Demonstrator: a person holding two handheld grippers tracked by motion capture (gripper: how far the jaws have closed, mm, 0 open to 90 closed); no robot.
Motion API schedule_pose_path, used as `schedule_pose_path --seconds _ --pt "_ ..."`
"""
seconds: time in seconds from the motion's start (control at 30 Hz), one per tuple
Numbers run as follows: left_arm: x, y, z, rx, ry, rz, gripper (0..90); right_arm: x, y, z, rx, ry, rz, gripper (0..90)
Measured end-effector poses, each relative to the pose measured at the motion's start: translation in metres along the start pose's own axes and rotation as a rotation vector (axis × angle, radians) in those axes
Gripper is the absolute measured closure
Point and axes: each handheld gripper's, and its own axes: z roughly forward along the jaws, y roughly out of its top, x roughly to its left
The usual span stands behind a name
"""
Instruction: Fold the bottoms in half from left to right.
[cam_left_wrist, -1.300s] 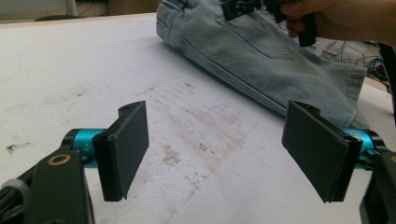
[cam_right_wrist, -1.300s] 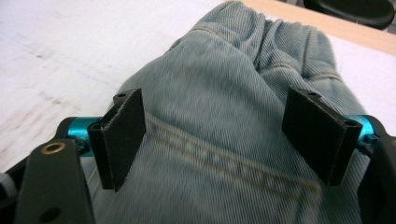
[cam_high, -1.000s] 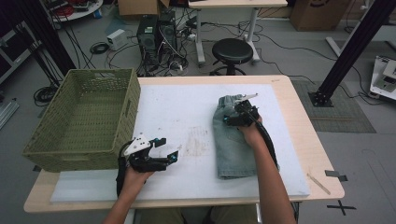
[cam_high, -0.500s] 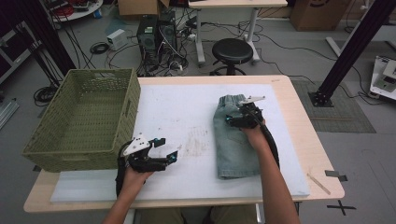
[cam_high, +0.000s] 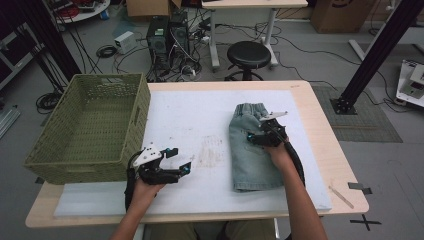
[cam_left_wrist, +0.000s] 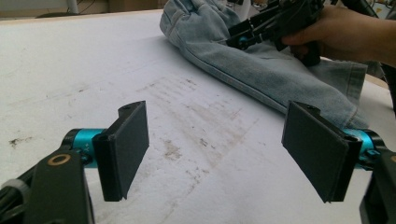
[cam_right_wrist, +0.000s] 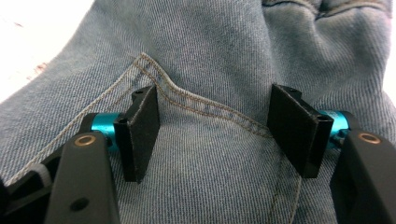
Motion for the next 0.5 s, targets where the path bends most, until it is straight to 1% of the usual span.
schedule_pose_path --seconds 0.1,0.13,0.23,0.33,0.37,0.4,0.5 --pt "0.000 0.000 0.000 -0.002 0.000 0.002 23.1 0.001 0.000 0.000 -0.002 -0.004 0.002 35.1" --pt "0.000 0.000 0.000 -0.003 0.001 0.001 23.1 0.001 -0.001 -0.002 -0.012 -0.003 -0.001 35.0" --pt "0.001 0.000 0.000 -0.002 0.001 -0.003 23.1 0.000 -0.003 -0.014 -0.067 0.007 0.016 32.3" --pt "0.000 0.000 0.000 0.000 -0.004 0.004 23.1 -0.002 -0.009 -0.031 -0.128 0.027 0.032 32.6" --pt "0.000 0.000 0.000 -0.001 -0.005 0.004 23.1 -0.003 -0.012 -0.037 -0.133 0.028 0.028 33.9" --pt "-0.001 0.000 0.000 -0.003 -0.006 0.003 23.1 -0.004 -0.016 -0.043 -0.132 0.018 0.006 35.7" --pt "-0.001 0.001 0.001 -0.006 -0.006 0.007 23.1 -0.009 -0.028 -0.055 -0.107 0.015 -0.026 40.5"
